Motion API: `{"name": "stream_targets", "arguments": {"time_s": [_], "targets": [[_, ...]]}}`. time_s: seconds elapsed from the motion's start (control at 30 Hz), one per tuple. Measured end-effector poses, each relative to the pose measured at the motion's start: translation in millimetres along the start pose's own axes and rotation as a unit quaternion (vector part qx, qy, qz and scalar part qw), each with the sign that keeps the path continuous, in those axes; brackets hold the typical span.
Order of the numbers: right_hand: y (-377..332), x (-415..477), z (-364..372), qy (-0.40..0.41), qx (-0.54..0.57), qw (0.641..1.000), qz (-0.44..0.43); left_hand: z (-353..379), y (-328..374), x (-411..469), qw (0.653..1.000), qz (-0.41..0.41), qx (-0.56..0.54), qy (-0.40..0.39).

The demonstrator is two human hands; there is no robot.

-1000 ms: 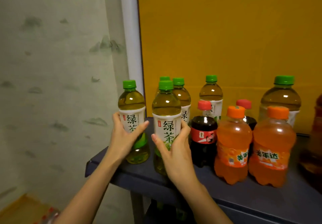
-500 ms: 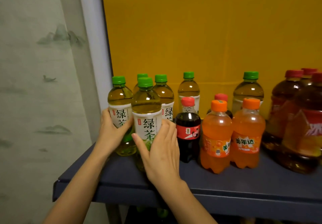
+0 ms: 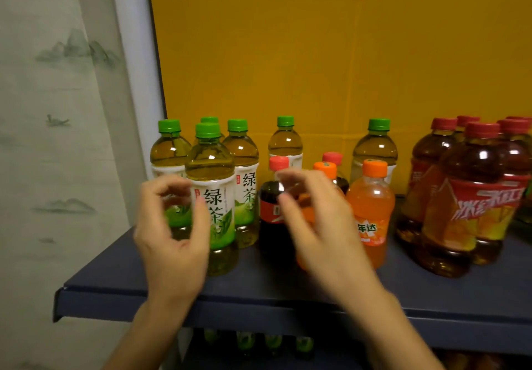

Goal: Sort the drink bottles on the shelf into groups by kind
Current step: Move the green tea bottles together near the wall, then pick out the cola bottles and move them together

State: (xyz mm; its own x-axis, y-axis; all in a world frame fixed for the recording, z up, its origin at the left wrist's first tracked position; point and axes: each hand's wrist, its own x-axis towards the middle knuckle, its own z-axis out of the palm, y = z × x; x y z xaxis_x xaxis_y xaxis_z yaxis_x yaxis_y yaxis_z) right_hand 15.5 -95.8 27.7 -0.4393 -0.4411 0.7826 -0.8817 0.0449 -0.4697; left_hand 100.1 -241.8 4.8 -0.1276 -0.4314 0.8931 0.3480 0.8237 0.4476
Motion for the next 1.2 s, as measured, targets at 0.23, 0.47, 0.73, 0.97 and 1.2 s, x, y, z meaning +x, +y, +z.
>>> {"name": "stream_targets", "arguments": {"time_s": [0.23,0.47,0.73,0.97,1.2], "targets": [[41,58,-74,-0.023,-0.136,0.989,0.047,59,22,-28,0.978,-0.105,0.037,-0.174],[54,92,-80,-0.241,-0.260,0.927,0.118,89,6,-22,0.957,-0.198,0.068,-0.199],[52,125,-69,-0.428,-0.368,0.806,0.181,93,1,-11,0.944,-0.215,0.109,-0.226],[58,128,-61,-0.444,-0.352,0.801,0.193,87,5,-5,0.934,-0.247,0.053,-0.252],[61,122,-62,-0.379,-0.331,0.850,0.156,87,2,-6,0.940,-0.253,-0.002,-0.227]]}}
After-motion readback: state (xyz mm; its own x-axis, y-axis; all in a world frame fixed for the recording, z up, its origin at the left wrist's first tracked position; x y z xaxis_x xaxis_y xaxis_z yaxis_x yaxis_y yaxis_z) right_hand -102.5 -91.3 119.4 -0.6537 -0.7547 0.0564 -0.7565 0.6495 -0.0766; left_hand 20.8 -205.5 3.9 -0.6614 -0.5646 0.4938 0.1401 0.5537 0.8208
